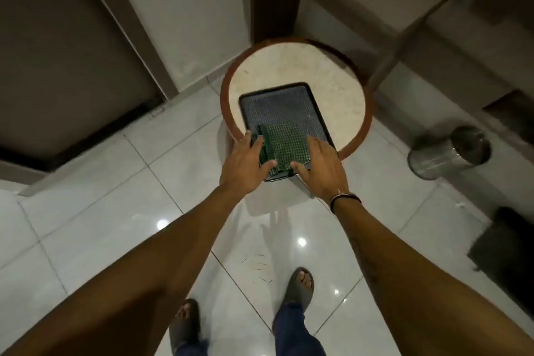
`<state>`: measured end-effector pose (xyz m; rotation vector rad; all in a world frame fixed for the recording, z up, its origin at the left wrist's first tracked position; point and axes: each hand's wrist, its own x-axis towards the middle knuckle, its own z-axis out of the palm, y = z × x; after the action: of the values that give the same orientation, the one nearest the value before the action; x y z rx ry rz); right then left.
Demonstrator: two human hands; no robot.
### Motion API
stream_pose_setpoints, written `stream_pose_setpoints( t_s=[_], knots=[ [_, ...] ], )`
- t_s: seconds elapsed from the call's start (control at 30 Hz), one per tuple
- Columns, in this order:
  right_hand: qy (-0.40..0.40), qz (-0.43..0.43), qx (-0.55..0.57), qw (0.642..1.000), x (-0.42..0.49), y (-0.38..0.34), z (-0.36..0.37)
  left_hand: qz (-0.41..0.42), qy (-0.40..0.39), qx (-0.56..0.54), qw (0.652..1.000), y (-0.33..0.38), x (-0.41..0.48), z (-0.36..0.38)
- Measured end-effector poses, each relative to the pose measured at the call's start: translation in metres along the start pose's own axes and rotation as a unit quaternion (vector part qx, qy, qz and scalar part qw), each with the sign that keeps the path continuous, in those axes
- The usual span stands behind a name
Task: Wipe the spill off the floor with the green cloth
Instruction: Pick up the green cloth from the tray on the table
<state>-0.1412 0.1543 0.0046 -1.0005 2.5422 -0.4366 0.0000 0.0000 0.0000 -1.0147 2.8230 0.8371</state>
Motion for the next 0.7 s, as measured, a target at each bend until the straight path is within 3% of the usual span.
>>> stream_pose_setpoints(
  t_s=[0.13, 0.3, 0.43, 0.6, 0.7],
  knots=[
    [-0.038, 0.016, 0.028, 0.999, 0.059, 0.046, 0.07, -0.059, 0.03, -0.028, 0.997, -0.013, 0.053, 0.076],
    [0.003, 0.045, 0.005, 0.999, 0.117, 0.06, 0.12, -0.146, 0.063, 0.026, 0.987, -0.029, 0.089, 0.131],
    [0.028, 0.12, 0.02, 0.992, 0.142, 0.066, 0.13, -0.17, 0.09, 0.046, 0.98, -0.033, 0.103, 0.15],
    [0.051, 0.205, 0.2, 0.957, 0.152, 0.073, 0.12, -0.207, 0.073, -0.036, 0.975, -0.03, 0.106, 0.149],
    [0.021, 0.235, 0.376, 0.896, 0.13, 0.05, 0.096, -0.231, 0.058, -0.143, 0.961, -0.031, 0.099, 0.134]
  ],
)
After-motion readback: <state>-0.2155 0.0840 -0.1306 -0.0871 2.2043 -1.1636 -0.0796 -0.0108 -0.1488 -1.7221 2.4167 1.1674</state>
